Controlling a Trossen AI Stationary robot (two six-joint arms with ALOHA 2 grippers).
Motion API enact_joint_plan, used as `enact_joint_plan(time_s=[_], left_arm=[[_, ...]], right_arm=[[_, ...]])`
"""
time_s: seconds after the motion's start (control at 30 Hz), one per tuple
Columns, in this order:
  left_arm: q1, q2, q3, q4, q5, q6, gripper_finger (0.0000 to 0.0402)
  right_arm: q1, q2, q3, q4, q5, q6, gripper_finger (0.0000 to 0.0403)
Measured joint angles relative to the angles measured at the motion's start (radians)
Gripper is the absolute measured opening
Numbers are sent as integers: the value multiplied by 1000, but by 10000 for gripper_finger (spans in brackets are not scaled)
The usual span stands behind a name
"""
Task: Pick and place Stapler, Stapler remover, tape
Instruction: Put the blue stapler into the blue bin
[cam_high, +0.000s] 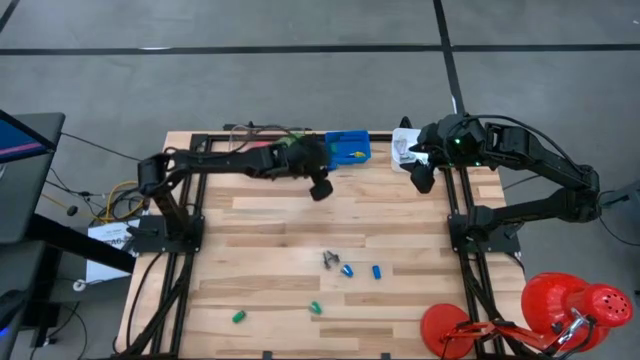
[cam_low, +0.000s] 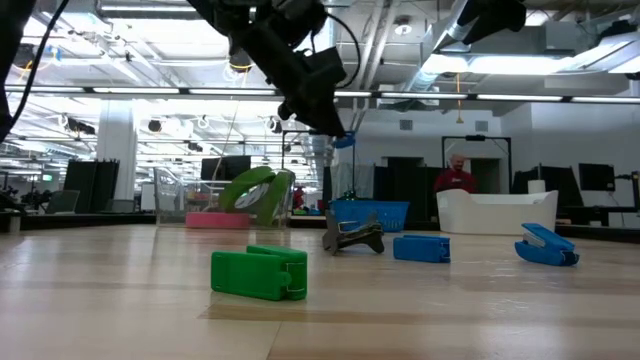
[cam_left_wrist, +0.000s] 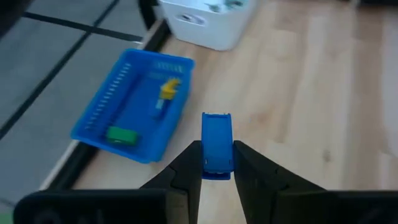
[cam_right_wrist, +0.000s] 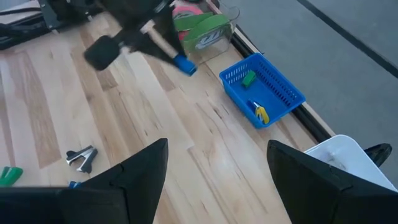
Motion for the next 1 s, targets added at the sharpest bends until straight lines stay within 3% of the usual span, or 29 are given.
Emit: enact_joint_plan(time_s=[0.27,0.57,0.7,1.0], left_arm=[[136,0,0,142,14,0,76],[281,59,0,392,261,-5,76],[297,112,0,424,313,-8,76],[290,229,0,479,326,-7,76]], right_arm=[[0,0,0,0,0,37,265],[0,0,0,0,0,86,265],[0,0,0,0,0,115,265],[0,0,0,18,8,125,265]])
